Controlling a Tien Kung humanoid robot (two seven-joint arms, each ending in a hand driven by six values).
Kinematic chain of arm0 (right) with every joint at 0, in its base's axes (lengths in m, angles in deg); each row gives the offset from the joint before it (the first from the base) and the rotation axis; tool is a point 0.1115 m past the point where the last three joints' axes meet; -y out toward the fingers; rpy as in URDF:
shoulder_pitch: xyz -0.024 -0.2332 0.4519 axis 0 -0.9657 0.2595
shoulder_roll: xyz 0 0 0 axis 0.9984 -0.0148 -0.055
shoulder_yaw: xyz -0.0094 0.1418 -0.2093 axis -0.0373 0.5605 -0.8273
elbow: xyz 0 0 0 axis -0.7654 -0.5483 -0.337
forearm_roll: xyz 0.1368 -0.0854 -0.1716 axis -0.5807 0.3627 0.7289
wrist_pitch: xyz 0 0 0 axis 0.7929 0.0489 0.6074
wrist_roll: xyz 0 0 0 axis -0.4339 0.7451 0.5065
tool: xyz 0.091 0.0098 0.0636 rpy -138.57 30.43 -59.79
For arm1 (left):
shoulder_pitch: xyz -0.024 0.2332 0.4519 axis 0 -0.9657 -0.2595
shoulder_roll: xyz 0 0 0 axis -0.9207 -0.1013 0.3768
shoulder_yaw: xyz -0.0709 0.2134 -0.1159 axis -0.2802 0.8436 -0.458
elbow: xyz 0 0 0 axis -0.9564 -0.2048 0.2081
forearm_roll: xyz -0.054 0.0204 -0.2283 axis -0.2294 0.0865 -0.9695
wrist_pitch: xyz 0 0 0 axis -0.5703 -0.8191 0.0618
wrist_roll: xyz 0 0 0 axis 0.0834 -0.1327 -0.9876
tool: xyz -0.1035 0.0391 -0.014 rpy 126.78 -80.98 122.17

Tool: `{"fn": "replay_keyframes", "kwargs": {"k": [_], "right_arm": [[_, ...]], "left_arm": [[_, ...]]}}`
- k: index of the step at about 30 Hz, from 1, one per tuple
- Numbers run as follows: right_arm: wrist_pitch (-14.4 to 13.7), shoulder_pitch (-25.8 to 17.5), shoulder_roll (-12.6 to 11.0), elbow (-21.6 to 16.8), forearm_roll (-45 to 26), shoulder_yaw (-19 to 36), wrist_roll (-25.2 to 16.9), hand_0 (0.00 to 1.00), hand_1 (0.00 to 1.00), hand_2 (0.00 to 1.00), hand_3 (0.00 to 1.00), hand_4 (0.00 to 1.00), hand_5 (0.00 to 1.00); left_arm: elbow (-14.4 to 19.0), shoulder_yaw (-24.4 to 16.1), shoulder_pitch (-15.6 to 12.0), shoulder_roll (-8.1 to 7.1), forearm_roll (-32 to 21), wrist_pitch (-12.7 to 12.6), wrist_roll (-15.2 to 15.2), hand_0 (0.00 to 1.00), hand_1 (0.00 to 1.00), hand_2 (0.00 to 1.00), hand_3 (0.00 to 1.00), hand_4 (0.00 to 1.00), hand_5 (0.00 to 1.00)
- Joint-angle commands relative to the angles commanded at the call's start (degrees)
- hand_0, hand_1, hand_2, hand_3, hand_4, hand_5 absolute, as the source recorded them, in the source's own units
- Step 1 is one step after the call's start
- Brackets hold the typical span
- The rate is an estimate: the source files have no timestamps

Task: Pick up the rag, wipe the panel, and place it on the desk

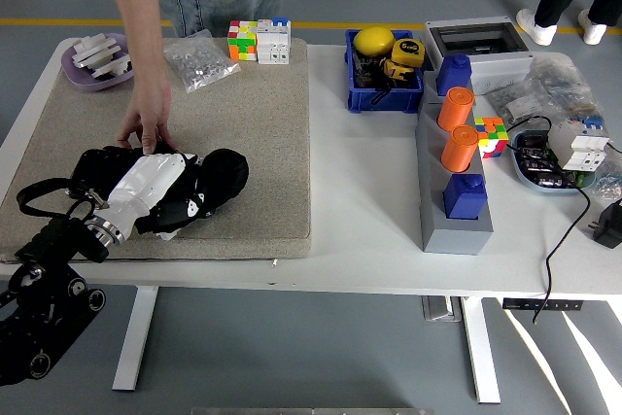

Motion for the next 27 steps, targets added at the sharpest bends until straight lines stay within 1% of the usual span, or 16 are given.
{"fn": "replay_keyframes", "kwargs": {"k": [5, 12, 18, 20, 25, 27], "right_arm": [[-0.03, 0.17, 0.08, 0.0, 0.12, 0.12, 0.07, 0.733, 0.647, 0.683, 0.599, 0.998, 0.477], [0.0, 0.09, 0.15, 0.0, -0.04, -0.02, 0.1, 0.734, 0.647, 0.683, 0.598, 0.998, 0.476], [0.0, 0.05, 0.07, 0.0, -0.14, -0.06, 0.11, 0.734, 0.647, 0.683, 0.599, 0.998, 0.476], [0.02, 0.14, 0.04, 0.0, -0.11, -0.16, 0.13, 0.734, 0.647, 0.683, 0.599, 0.998, 0.476], [0.08, 0.22, 0.0, 0.0, -0.4, -0.57, 0.07, 0.734, 0.645, 0.683, 0.599, 0.998, 0.477], [0.09, 0.2, -0.01, 0.0, -0.59, -0.88, 0.08, 0.734, 0.645, 0.683, 0.599, 0.998, 0.477]], "left_arm": [[1.06, 1.01, 0.34, 0.53, 0.32, 0.0, -0.39, 0.266, 0.213, 0.581, 0.406, 0.002, 0.002], [0.43, -0.65, -0.13, 0.39, 0.1, -0.26, -0.06, 0.267, 0.212, 0.578, 0.407, 0.002, 0.002], [-1.32, -3.18, -0.8, 0.4, -0.12, -0.51, 0.5, 0.266, 0.213, 0.575, 0.407, 0.002, 0.002], [-2.41, -4.29, -0.92, 0.51, -0.09, -0.58, 0.74, 0.266, 0.213, 0.575, 0.407, 0.002, 0.002], [-4.84, -6.6, -1.18, 0.26, -0.3, -0.87, 1.08, 0.265, 0.213, 0.575, 0.407, 0.002, 0.002], [-5.47, -7.59, -1.31, 0.03, 0.26, -0.97, 0.33, 0.265, 0.213, 0.575, 0.407, 0.002, 0.002]]}}
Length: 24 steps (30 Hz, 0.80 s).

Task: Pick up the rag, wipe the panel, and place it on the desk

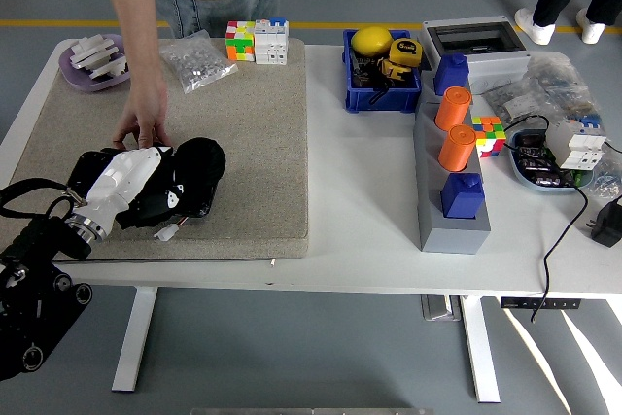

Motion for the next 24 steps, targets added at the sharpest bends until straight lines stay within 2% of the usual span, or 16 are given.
{"fn": "replay_keyframes", "kwargs": {"k": [11, 18, 24], "right_arm": [[0.03, -0.03, -0.01, 0.0, 0.21, 0.52, -0.09, 0.734, 0.644, 0.683, 0.6, 0.998, 0.478], [0.0, 0.08, -0.16, 0.0, 0.63, 0.95, -0.07, 0.734, 0.643, 0.683, 0.6, 0.998, 0.478], [0.1, -0.12, -0.36, 0.0, -0.83, -1.79, 0.28, 0.735, 0.643, 0.683, 0.6, 0.998, 0.48]], "left_arm": [[-1.41, -4.88, -0.51, -0.61, 1.6, -0.1, -0.55, 0.267, 0.212, 0.574, 0.408, 0.002, 0.002], [-3.71, -7.62, -0.47, -1.36, 2.28, 0.19, -0.61, 0.266, 0.213, 0.574, 0.408, 0.002, 0.002], [-5.15, -11.01, -0.7, -1.87, 3.71, 0.38, -0.64, 0.267, 0.213, 0.574, 0.408, 0.002, 0.002]]}}
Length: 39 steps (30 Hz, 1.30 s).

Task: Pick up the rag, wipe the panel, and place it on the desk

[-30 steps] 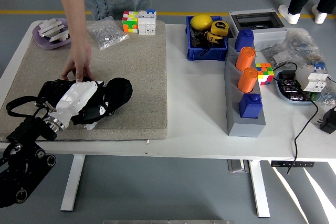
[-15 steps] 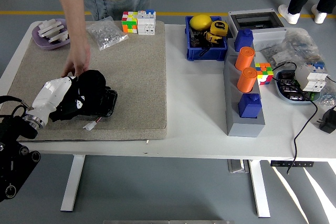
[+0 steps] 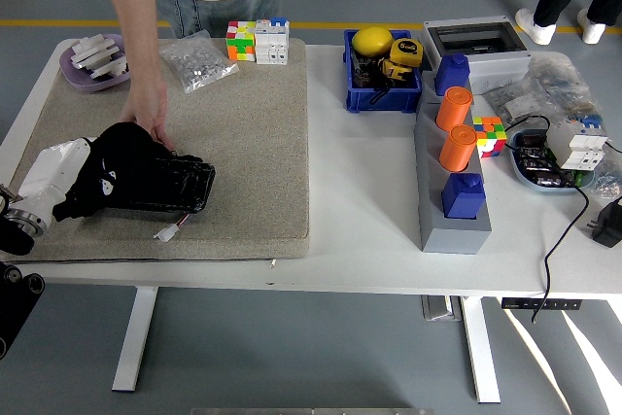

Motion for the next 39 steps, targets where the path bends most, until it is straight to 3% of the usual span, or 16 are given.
{"fn": "replay_keyframes", "kwargs": {"k": [12, 25, 29, 39], "right_arm": [[0.09, -0.05, 0.05, 0.0, -0.84, -1.82, 0.16, 0.734, 0.643, 0.683, 0.601, 0.998, 0.48], [0.14, -0.05, 0.04, 0.0, -1.09, -2.43, 0.09, 0.734, 0.643, 0.683, 0.602, 0.998, 0.481], [0.16, -0.09, 0.05, 0.0, -1.17, -2.57, 0.06, 0.735, 0.641, 0.684, 0.603, 0.998, 0.481], [0.12, 0.0, 0.09, 0.0, -1.28, -2.45, 0.04, 0.734, 0.64, 0.684, 0.604, 0.998, 0.482]], "left_arm": [[-3.51, -5.16, 0.08, -1.53, 0.8, 0.11, 0.49, 0.268, 0.216, 0.576, 0.41, 0.002, 0.002], [-6.37, -7.61, 0.02, -1.4, 0.8, -0.84, 1.28, 0.27, 0.216, 0.575, 0.41, 0.002, 0.002], [-5.8, -7.57, -0.15, -1.17, 0.08, -1.71, 1.51, 0.266, 0.216, 0.573, 0.409, 0.002, 0.002], [-1.03, -2.78, -0.47, -0.77, -0.09, -1.67, 0.74, 0.265, 0.217, 0.572, 0.41, 0.002, 0.002]]}}
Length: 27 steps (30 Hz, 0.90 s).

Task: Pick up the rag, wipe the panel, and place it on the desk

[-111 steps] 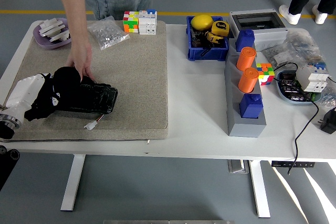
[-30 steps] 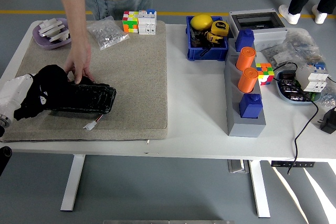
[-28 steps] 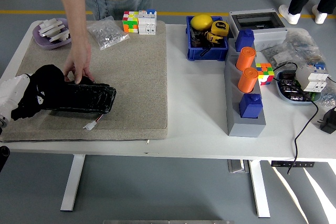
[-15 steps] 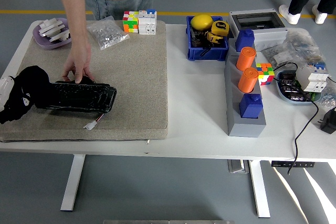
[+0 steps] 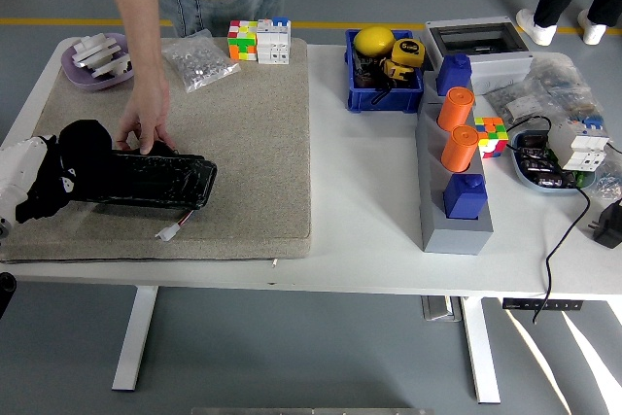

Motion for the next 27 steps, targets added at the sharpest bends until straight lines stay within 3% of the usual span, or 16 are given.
{"fn": "replay_keyframes", "kwargs": {"k": [11, 27], "right_arm": [[-0.04, 0.11, -0.11, 0.0, 0.15, 0.34, -0.05, 0.734, 0.64, 0.684, 0.605, 0.998, 0.484], [0.01, 0.22, -0.13, 0.0, 0.26, 0.45, -0.05, 0.735, 0.639, 0.684, 0.605, 0.998, 0.486]], "left_arm": [[2.19, 8.49, 1.27, 0.86, -1.61, 0.36, -0.35, 0.263, 0.216, 0.572, 0.41, 0.002, 0.002], [9.21, 18.37, 2.8, 1.75, -2.28, 1.1, -1.89, 0.263, 0.215, 0.567, 0.41, 0.002, 0.002]]}}
